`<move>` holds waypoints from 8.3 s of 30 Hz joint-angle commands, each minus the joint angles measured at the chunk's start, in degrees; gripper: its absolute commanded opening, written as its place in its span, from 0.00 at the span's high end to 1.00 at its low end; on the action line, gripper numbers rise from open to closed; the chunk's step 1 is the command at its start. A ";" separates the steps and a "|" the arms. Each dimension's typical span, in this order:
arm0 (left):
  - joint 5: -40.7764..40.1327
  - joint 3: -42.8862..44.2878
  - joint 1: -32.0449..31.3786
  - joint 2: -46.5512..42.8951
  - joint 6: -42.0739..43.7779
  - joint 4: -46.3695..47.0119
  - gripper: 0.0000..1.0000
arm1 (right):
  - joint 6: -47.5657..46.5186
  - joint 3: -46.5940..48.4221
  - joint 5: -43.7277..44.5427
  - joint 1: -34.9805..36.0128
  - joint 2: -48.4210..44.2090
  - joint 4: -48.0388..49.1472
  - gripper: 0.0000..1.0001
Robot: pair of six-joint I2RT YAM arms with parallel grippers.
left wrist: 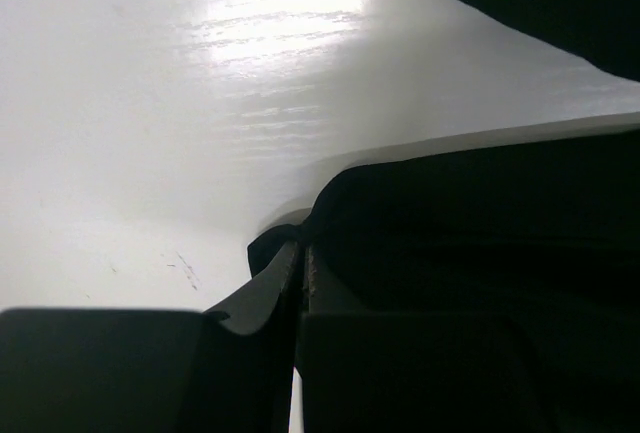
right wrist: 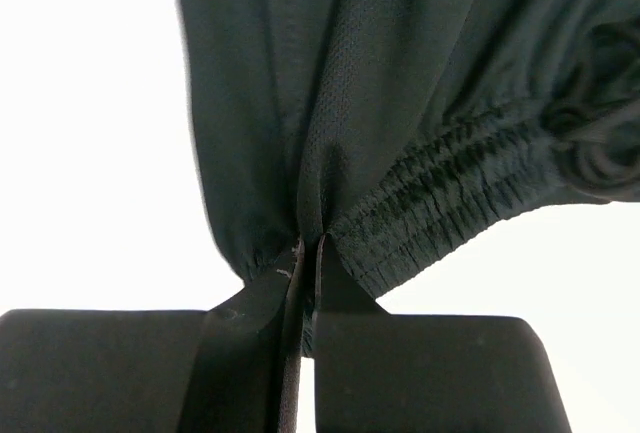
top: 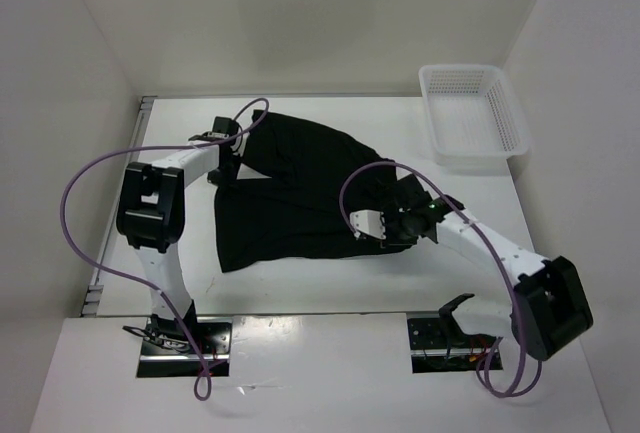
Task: Fold and stack the shorts
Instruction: Flatten the shorts out, then fold the shorts
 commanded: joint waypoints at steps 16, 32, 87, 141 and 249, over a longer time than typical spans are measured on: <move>-1.48 -2.47 -7.40 -22.90 0.21 -8.69 0.52 | 18.37 13.26 -11.54 -0.21 1.01 2.78 0.11; 0.81 -29.63 -21.12 -26.89 0.21 -11.53 0.54 | 39.75 11.86 3.99 -3.99 21.04 26.77 0.63; -7.01 -6.53 -7.07 3.00 0.21 2.64 0.51 | 13.39 7.64 11.21 -0.21 21.84 6.83 1.00; 7.93 32.17 -0.65 22.53 0.21 -4.31 0.94 | 57.06 53.35 12.62 -17.35 51.19 27.21 0.54; 16.62 -30.69 -8.55 -51.49 0.21 -6.86 1.00 | 6.00 0.88 4.18 -1.46 -2.68 13.50 1.00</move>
